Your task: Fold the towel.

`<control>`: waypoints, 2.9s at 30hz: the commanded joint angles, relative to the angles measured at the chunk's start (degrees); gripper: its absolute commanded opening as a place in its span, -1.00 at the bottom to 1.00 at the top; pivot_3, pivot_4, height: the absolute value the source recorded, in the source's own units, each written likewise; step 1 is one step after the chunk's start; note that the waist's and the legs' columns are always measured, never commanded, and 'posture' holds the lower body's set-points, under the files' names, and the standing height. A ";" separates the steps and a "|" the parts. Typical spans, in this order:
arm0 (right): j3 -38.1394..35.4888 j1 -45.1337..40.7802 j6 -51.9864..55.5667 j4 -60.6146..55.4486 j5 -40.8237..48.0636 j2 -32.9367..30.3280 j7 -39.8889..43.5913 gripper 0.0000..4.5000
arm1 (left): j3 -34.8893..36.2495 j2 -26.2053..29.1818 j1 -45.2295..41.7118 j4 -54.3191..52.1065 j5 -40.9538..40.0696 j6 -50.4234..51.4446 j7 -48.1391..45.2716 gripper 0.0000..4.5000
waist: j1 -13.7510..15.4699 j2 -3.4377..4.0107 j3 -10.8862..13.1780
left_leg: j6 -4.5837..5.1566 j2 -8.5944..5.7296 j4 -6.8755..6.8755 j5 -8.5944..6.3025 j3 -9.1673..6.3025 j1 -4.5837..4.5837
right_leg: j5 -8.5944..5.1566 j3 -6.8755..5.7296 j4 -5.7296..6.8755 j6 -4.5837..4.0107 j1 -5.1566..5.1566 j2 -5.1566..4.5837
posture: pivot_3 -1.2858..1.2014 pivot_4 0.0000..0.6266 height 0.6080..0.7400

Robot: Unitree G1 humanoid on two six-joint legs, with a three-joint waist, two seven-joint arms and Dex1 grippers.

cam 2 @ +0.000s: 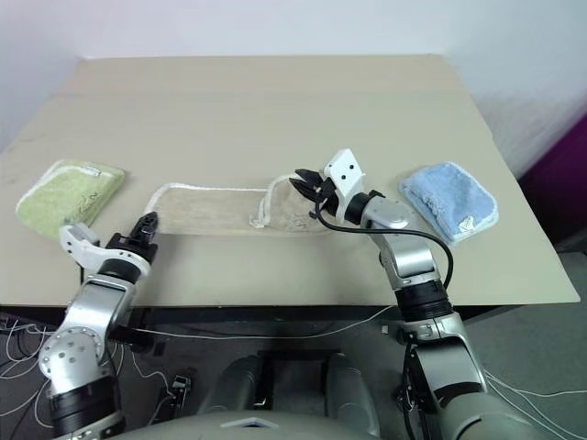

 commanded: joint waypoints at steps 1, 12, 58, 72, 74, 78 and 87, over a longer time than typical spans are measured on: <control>-2.04 -1.12 -0.32 -2.50 0.55 -0.96 -0.63 -0.63 | 3.10 6.31 -1.61 -1.27 1.71 -0.97 -4.51 -0.99 | 0.00 -0.02 0.01 | 0.00 0.00 0.00 0.00 0.00 0.00 | 0.00 0.00 0.00 0.00 0.00 0.00 | 0.03 -0.52 1.00; -5.41 -0.06 0.90 -1.79 0.89 -1.97 -3.29 -0.63 | -10.22 20.36 -9.53 -6.66 11.93 2.75 -23.94 -0.99 | 0.19 -0.01 0.03 | -0.01 -0.03 0.00 0.01 -0.03 -0.09 | 0.00 -0.03 -0.03 0.00 -0.02 -0.03 | 0.03 -0.52 1.00; -0.19 2.52 10.34 -13.99 4.86 2.54 -4.39 -1.00 | -25.06 13.53 -16.22 4.63 49.83 -4.24 -38.89 0.59 | -0.04 0.06 0.09 | -0.01 0.00 0.00 0.02 0.00 -0.16 | 0.01 0.01 -0.01 0.02 -0.14 0.01 | 0.03 -0.52 1.00; 6.34 -0.78 9.80 9.93 -1.46 8.95 -4.44 -1.00 | -33.47 13.61 -15.22 17.13 62.15 -13.15 -43.84 -0.95 | -0.10 0.07 0.07 | -0.01 -0.04 -0.02 0.02 -0.01 -0.19 | 0.01 -0.01 0.02 0.02 -0.20 -0.03 | 0.03 -0.52 1.00; 6.59 0.31 8.81 9.27 -1.82 8.85 -3.98 -1.00 | -32.71 12.40 -15.35 17.97 61.96 -13.72 -43.24 -0.95 | -0.04 0.07 0.06 | -0.01 -0.03 -0.02 0.02 -0.01 -0.18 | 0.01 -0.01 0.03 0.02 -0.19 -0.03 | 0.03 -0.52 1.00; 5.63 2.05 6.60 4.36 -1.12 8.09 -2.79 -1.00 | -29.42 10.25 -15.91 16.71 58.89 -13.69 -42.54 -0.95 | 0.03 0.05 0.05 | -0.01 -0.04 0.00 0.02 -0.01 -0.18 | 0.01 -0.02 0.03 0.03 -0.18 -0.05 | 0.03 -0.52 1.00; -5.66 3.42 21.41 -10.17 12.08 1.60 -0.73 -1.00 | -18.61 16.17 -14.28 11.06 54.55 -12.40 -43.45 -0.95 | -0.04 0.05 0.06 | -0.01 -0.01 0.00 0.02 -0.03 -0.28 | 0.02 0.00 0.07 0.03 -0.31 -0.07 | 0.03 -0.52 1.00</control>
